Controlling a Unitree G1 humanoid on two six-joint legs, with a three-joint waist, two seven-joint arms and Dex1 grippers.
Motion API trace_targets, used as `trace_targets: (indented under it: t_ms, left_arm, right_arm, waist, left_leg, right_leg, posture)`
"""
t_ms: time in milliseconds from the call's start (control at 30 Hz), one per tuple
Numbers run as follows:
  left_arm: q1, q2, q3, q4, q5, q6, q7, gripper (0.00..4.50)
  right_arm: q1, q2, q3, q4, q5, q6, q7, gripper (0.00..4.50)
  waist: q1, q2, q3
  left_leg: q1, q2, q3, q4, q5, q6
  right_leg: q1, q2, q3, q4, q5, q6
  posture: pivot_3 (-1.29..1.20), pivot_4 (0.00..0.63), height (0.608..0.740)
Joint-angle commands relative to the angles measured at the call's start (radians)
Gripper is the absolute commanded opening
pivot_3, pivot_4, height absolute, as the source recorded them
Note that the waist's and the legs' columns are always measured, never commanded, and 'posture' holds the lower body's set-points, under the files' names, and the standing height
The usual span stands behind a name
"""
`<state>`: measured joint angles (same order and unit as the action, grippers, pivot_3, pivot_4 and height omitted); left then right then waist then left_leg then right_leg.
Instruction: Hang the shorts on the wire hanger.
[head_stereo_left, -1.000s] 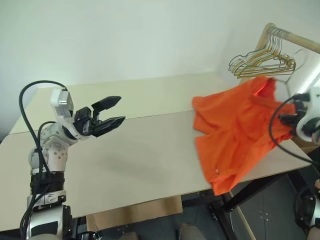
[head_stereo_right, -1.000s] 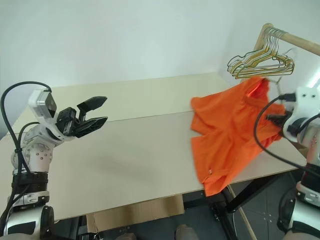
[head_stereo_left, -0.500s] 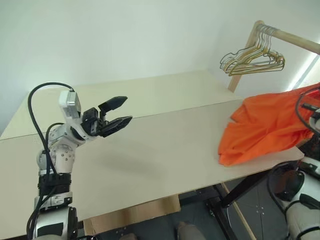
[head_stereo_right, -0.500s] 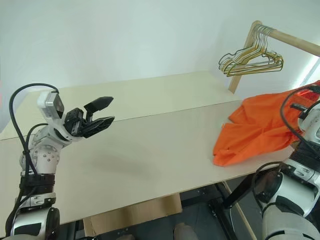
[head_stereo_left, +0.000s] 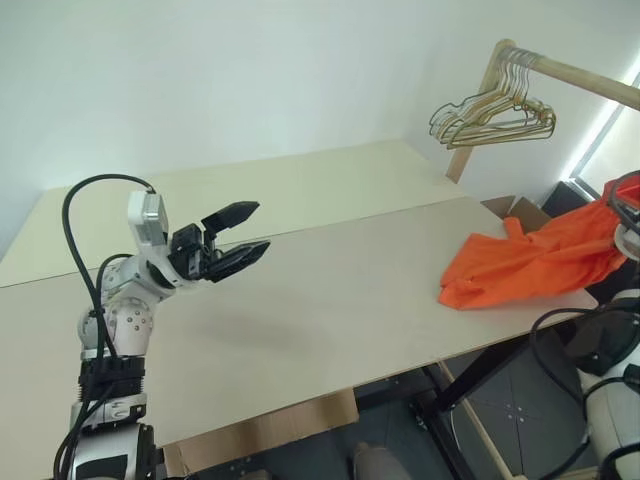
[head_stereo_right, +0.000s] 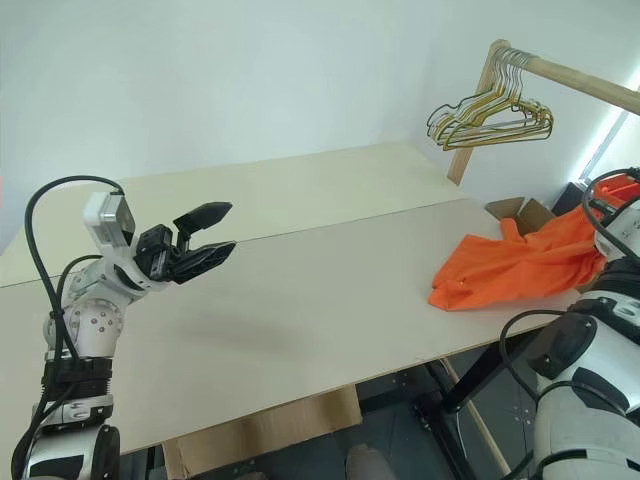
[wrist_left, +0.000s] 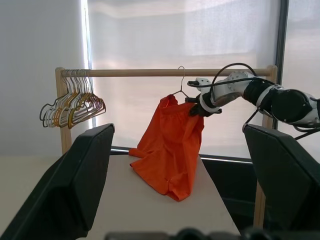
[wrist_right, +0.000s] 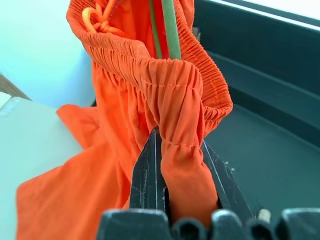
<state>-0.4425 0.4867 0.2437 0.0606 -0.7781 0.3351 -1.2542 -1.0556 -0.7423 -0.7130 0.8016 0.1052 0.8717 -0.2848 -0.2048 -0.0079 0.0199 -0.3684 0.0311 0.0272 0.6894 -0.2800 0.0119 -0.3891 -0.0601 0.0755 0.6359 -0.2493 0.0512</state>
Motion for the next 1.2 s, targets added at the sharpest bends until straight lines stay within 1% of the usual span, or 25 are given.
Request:
trace_targets:
  t_ms: [33,167,300,400,433,500,533,633,667,700,733,767,900,1067,1200]
  left_arm:
    - [-0.01,-0.006,0.014,-0.032,-0.013,-0.018,0.013,4.47]
    - [-0.016,-0.014,0.011,-0.029,-0.006,-0.026,0.02,4.47]
    - [-0.019,-0.015,0.011,-0.028,-0.009,-0.028,0.019,4.47]
    - [-0.025,-0.015,0.014,-0.021,-0.01,-0.031,0.017,4.47]
    - [-0.029,-0.016,0.014,-0.017,-0.01,-0.033,0.014,4.47]
    - [-0.036,-0.018,0.015,-0.011,-0.014,-0.032,0.011,4.5]
    - [-0.039,-0.018,0.015,-0.01,-0.015,-0.032,0.01,4.5]
    - [-0.043,-0.02,0.015,-0.009,-0.017,-0.03,0.009,4.5]
    - [-0.044,-0.02,0.016,-0.007,-0.017,-0.03,0.009,4.5]
    - [-0.045,-0.021,0.016,-0.006,-0.017,-0.03,0.009,4.5]
    - [-0.045,-0.022,0.017,-0.006,-0.018,-0.031,0.008,4.5]
    - [-0.045,-0.023,0.018,-0.005,-0.019,-0.032,0.007,4.5]
    - [-0.052,-0.036,0.025,-0.003,-0.036,-0.034,0.002,4.5]
    - [-0.057,-0.056,0.036,-0.017,-0.055,-0.029,0.01,4.5]
    - [-0.05,-0.063,0.047,-0.032,-0.072,-0.032,0.02,4.5]
  right_arm:
    - [-0.032,-0.028,-0.009,0.033,0.034,-0.052,-0.028,0.0]
    - [-0.026,-0.033,-0.015,0.066,0.064,-0.066,-0.056,0.0]
    - [-0.016,-0.025,-0.007,0.041,0.085,-0.042,-0.077,0.0]
    - [0.005,-0.018,0.056,0.004,0.06,-0.014,-0.082,0.0]
    - [0.02,-0.018,0.096,-0.016,0.04,-0.011,-0.072,0.0]
    - [0.039,-0.017,0.153,-0.044,0.008,-0.001,-0.082,0.59]
    - [0.046,-0.015,0.159,-0.056,0.008,-0.002,-0.083,0.77]
    - [0.066,-0.003,0.161,-0.099,0.001,-0.006,-0.111,1.82]
    - [0.073,0.003,0.154,-0.121,0.001,-0.009,-0.128,2.08]
    - [0.078,0.008,0.148,-0.137,0.002,-0.011,-0.139,2.48]
    - [0.081,0.015,0.137,-0.154,0.007,-0.009,-0.151,2.79]
    - [0.086,0.024,0.134,-0.181,0.001,-0.01,-0.173,3.19]
    - [0.105,0.055,0.15,-0.284,-0.039,-0.014,-0.243,4.48]
    - [0.138,0.082,0.215,-0.444,-0.124,-0.045,-0.301,4.48]
    - [0.165,0.063,0.308,-0.552,-0.219,-0.107,-0.309,4.48]
  waist:
    - [0.0,0.0,0.0]
    - [0.0,0.0,0.0]
    - [0.0,0.0,0.0]
    - [0.0,0.0,0.0]
    - [0.0,0.0,0.0]
    - [0.0,0.0,0.0]
    - [0.001,0.0,0.0]
    - [0.0,0.0,0.0]
    - [0.0,0.0,0.0]
    - [0.0,0.0,0.0]
    - [0.0,0.001,0.0]
    - [0.0,0.001,0.0]
    - [-0.001,0.001,0.0]
    - [0.0,0.001,0.001]
    - [-0.001,0.001,0.001]
  left_leg:
    - [0.001,0.0,0.0,-0.001,0.0,0.0]
    - [0.0,0.0,0.0,-0.002,0.0,0.0]
    - [0.0,0.0,0.0,-0.003,0.0,0.001]
    - [0.0,0.0,0.0,-0.004,0.0,0.001]
    - [0.0,0.0,0.0,-0.004,0.0,0.001]
    - [0.0,0.0,0.0,-0.004,0.0,0.001]
    - [0.0,0.0,0.0,-0.004,0.0,0.001]
    - [0.0,0.0,0.0,-0.004,0.0,0.001]
    - [0.0,0.0,0.0,-0.004,0.0,0.001]
    - [0.0,0.0,0.0,-0.004,0.0,0.001]
    - [0.0,0.0,0.0,-0.004,0.0,0.001]
    - [0.0,0.0,0.0,-0.004,0.0,0.001]
    - [0.0,0.0,0.0,-0.005,0.0,0.001]
    - [0.0,0.0,0.0,-0.005,0.0,0.001]
    - [0.0,0.0,0.0,-0.005,0.0,0.001]
  right_leg:
    - [0.002,0.0,0.0,-0.002,0.0,0.0]
    - [0.002,0.0,0.0,-0.006,0.002,0.001]
    - [0.002,0.0,0.0,-0.007,0.002,0.001]
    - [0.002,0.0,0.0,-0.007,0.002,0.001]
    - [0.002,0.0,0.0,-0.007,0.002,0.001]
    - [0.002,0.0,0.001,-0.007,0.002,0.001]
    - [0.002,0.0,0.001,-0.007,0.002,0.001]
    - [0.001,0.0,0.001,-0.007,0.002,0.001]
    - [0.001,0.0,0.001,-0.007,0.002,0.001]
    - [0.001,0.0,0.001,-0.007,0.002,0.001]
    - [0.001,0.0,0.002,-0.007,0.002,0.001]
    - [0.001,0.0,0.002,-0.007,0.002,0.001]
    - [0.001,0.0,0.002,-0.007,0.002,0.001]
    - [0.001,0.0,0.002,-0.007,0.002,0.001]
    - [0.0,0.0,0.003,-0.007,0.002,0.001]
  posture:
    - [-0.13,0.0,0.74]
    - [-0.13,0.0,0.74]
    - [-0.14,0.0,0.74]
    - [-0.14,0.0,0.74]
    - [-0.14,0.0,0.74]
    - [-0.14,0.0,0.74]
    - [-0.14,0.0,0.74]
    - [-0.14,0.0,0.74]
    - [-0.14,0.0,0.74]
    - [-0.14,0.0,0.74]
    - [-0.14,0.0,0.74]
    - [-0.14,0.0,0.74]
    - [-0.14,0.0,0.74]
    - [-0.14,0.0,0.74]
    - [-0.13,0.0,0.74]
